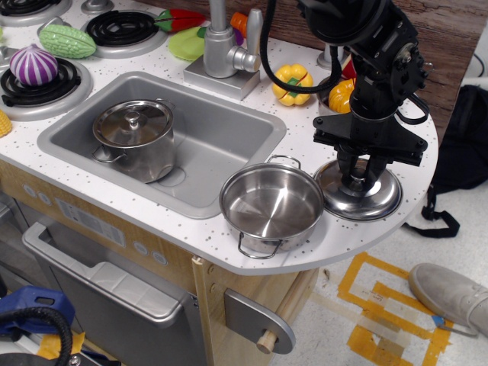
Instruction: Put lid on pot or pan
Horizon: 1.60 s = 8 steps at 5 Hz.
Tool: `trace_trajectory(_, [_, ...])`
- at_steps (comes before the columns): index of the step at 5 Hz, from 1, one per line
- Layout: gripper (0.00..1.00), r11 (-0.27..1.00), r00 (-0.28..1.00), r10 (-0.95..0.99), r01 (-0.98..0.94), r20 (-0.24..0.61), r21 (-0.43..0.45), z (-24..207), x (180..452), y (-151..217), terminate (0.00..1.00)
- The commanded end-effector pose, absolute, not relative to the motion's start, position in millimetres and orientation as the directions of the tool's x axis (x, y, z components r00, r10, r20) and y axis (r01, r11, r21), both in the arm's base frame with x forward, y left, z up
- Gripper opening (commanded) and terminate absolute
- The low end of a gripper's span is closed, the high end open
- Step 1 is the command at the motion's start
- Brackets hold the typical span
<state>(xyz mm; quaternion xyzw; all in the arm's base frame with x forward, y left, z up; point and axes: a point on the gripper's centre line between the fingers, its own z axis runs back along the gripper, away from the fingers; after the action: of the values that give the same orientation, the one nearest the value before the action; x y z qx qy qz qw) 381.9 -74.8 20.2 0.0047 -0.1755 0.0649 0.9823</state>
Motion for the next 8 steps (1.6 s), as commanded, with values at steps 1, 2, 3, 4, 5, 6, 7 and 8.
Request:
trace_trajectory(1, [0.0,0.996,0.909,0.083,-0.086,0.408,-0.012,60,400,-82,0.0])
trace_trajectory(2, [0.0,0.995,0.913,0.1,-0.104,0.395,-0.01,76,401,-82,0.0])
trace_trajectory(3, [0.0,0.992,0.916,0.107,-0.125,0.386,0.021,92,391,-77,0.0])
trace_trajectory(4, [0.0,0.989,0.916,0.114,-0.14,0.384,0.04,96,377,-69,0.0])
trace_trajectory(5, [0.0,0.986,0.917,0.128,-0.16,0.379,0.055,98,359,-54,0.0])
trace_trajectory(6, [0.0,0.982,0.914,0.157,-0.185,0.374,0.041,90,348,-40,0.0])
trace_trajectory(7, [0.0,0.974,0.909,0.186,-0.221,0.373,0.052,87,330,-34,0.0])
trace_trajectory(8, [0.0,0.969,0.904,0.213,-0.243,0.372,0.037,76,316,-26,0.0])
